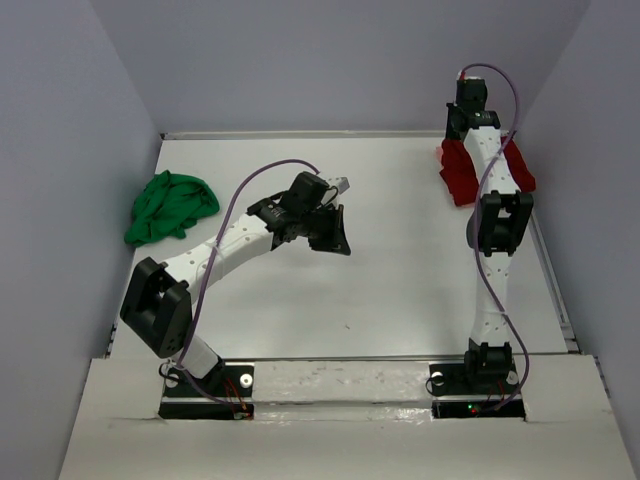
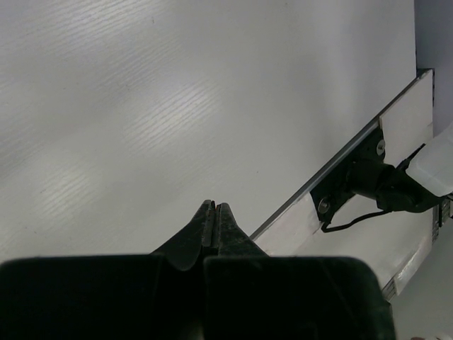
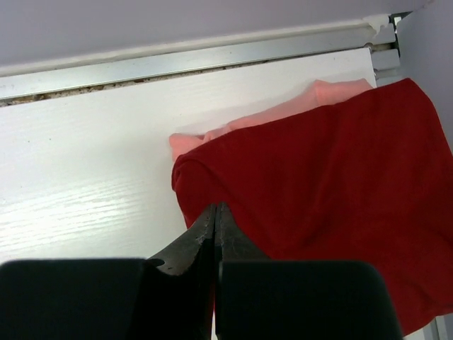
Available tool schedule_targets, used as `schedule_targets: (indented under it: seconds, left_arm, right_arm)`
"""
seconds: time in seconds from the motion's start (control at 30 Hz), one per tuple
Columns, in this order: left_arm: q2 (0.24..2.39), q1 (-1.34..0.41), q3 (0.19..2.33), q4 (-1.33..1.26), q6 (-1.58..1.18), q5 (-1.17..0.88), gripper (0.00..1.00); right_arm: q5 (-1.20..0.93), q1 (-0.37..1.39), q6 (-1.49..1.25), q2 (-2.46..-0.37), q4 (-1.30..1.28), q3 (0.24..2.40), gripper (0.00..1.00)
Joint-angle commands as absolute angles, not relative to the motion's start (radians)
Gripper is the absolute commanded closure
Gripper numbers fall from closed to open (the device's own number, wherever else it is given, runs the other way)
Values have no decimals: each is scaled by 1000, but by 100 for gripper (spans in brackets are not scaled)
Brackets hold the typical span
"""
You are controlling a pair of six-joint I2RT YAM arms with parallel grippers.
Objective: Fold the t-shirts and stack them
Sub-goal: Neatly place the folded tshirt to the corner
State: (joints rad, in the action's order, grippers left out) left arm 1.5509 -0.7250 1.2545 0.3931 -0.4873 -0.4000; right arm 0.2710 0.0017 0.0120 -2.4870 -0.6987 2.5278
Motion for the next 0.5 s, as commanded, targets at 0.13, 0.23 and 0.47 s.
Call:
schedule_targets:
  seconds: [0.13,0.23,0.47]
  left_arm:
    - [1566,-729,1272,396,-463,-417,100]
    - [1571,-729,1273,394,-462,-419,100]
    - [1577,-729,1272,400,-460,-417,100]
  right_arm:
    - [270,6,29,-2491,-655,2510,100]
    - [262,6,28,-2487,-630,2465,100]
    - [223,6,29,-2555,-626,2467,100]
